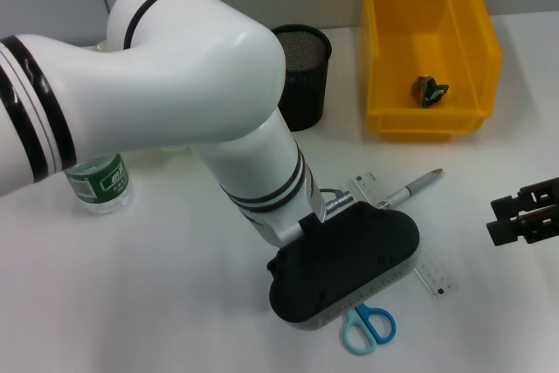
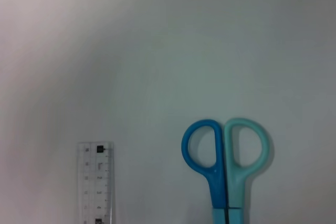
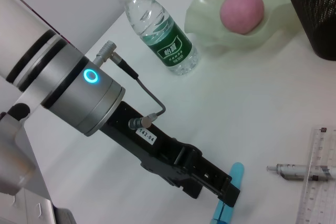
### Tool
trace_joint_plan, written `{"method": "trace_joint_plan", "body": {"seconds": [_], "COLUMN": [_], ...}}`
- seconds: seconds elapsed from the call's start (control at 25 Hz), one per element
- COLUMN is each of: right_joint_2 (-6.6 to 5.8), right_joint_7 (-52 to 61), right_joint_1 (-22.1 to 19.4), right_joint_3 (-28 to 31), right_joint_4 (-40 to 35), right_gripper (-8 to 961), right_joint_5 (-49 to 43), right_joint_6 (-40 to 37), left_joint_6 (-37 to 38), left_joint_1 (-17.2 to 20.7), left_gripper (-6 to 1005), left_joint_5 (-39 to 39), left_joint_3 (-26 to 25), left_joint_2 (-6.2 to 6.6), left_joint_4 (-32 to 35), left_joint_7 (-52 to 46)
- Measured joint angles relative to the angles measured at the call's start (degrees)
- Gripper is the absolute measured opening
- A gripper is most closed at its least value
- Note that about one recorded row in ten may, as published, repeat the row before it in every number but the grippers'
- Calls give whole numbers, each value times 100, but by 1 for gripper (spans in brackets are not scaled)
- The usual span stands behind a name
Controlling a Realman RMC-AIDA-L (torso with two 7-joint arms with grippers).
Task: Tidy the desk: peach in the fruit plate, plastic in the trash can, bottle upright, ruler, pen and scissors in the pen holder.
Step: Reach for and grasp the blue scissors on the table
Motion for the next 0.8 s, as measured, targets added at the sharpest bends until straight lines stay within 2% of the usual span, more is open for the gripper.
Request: {"method": "trace_joint_plan", "body": {"seconds": [0.2,0.56,0.8], "right_joint_2": [0,0,-4], "right_joint_7": [0,-7,-11], "right_joint_1": [15,31,46], "right_joint_3": [7,10,-3], "right_joint_4": [0,-1,-1], "right_gripper": [719,721,720], "right_joint_5": [3,3,2], "right_joint_6": [0,0,0], "left_joint_6": [-10,-10,-32], "left_joint_1": [0,-12,-15], "left_gripper": [838,496,475], "left_joint_5": [26,30,4], "left_joint_3": [4,-19,-19], "left_joint_2": [0,0,0], "left_joint_4": [0,-1,-1], "left_joint_7": [-15,-36,-45]}}
